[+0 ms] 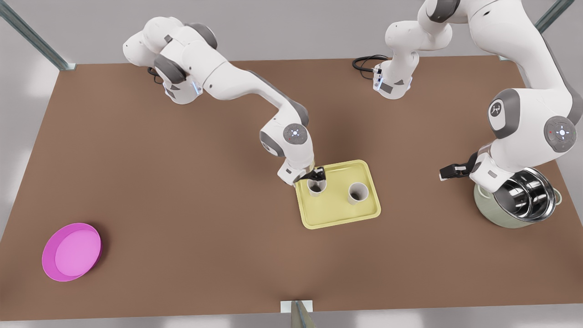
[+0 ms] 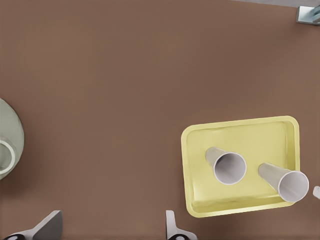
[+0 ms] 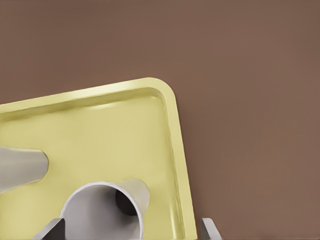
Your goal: Use the left arm to pick up the white IKEA cup from the tray and place it on the middle-left position; use the right arm to pick up the white IKEA cup from the tray and place it on the middle-right position
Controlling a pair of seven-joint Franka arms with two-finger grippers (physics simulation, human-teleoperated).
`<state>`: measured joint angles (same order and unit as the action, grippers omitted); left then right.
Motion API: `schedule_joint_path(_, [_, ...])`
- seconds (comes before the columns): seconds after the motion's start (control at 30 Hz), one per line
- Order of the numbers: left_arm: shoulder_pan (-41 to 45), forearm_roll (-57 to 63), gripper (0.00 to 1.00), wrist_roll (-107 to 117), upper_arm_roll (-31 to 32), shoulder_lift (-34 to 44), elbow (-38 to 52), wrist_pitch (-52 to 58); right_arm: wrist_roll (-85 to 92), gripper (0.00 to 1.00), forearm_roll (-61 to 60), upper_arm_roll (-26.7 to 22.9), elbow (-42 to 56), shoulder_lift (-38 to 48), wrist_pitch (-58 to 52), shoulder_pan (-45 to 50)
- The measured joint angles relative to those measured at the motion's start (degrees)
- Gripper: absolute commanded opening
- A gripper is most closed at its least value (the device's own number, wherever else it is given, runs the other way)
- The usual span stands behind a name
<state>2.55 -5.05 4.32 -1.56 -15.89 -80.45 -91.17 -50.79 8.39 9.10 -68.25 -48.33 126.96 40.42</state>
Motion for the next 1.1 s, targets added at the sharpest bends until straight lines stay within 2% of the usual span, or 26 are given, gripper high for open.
schedule_joint_path(0.47, [0.0, 0.0, 1.00, 0.2, 0.0, 0.0, 0.0, 0.0, -9.5, 1.00, 0.2, 0.1, -0.9, -4.9, 1.7, 0.8])
schedule_joint_path(0.5, [0.0, 0.0, 1.00, 0.2, 0.0, 0.0, 0.0, 0.0, -10.0, 0.90, 0.1, 0.1, -0.9, -5.1, 1.7, 0.8])
schedule_joint_path(0.53, [0.0, 0.0, 1.00, 0.2, 0.0, 0.0, 0.0, 0.0, -10.4, 0.74, 0.1, 0.1, -0.9, -5.1, 1.8, 0.9])
schedule_joint_path(0.57, [0.0, 0.0, 1.00, 0.2, 0.0, 0.0, -0.1, 0.0, -10.8, 0.54, 0.0, 0.1, -0.9, -5.3, 1.8, 0.9])
schedule_joint_path(0.7, [0.3, 0.0, 1.00, 0.2, 0.1, 0.1, -0.5, 0.0, -12.0, 0.32, -0.3, 0.0, -1.0, -5.7, 2.0, 0.8])
schedule_joint_path(0.87, [0.3, 0.1, 1.00, 0.3, 0.2, 0.1, -0.6, 0.0, -13.3, 0.22, -1.4, -0.1, -0.6, -5.2, 2.0, 0.1])
schedule_joint_path(0.9, [0.3, 0.1, 1.00, 0.3, 0.2, 0.1, -0.6, 0.0, -13.5, 0.16, -2.0, -0.2, -0.5, -4.4, 1.9, -0.5])
schedule_joint_path(0.93, [0.3, 0.1, 1.00, 0.3, 0.2, 0.1, -0.6, 0.0, -13.6, 0.15, -2.6, 0.0, -0.5, -3.3, 1.8, -1.4])
schedule_joint_path(1.03, [0.3, 0.1, 1.00, 0.3, 0.2, 0.1, -0.6, 0.0, -13.7, 0.13, -3.5, 1.8, -0.5, 1.2, 1.0, -6.8])
schedule_joint_path(1.1, [0.3, 0.1, 1.00, 0.3, 0.2, 0.1, -0.6, 0.0, -11.7, 0.13, -3.9, 2.5, -0.5, 4.5, -1.6, -14.0])
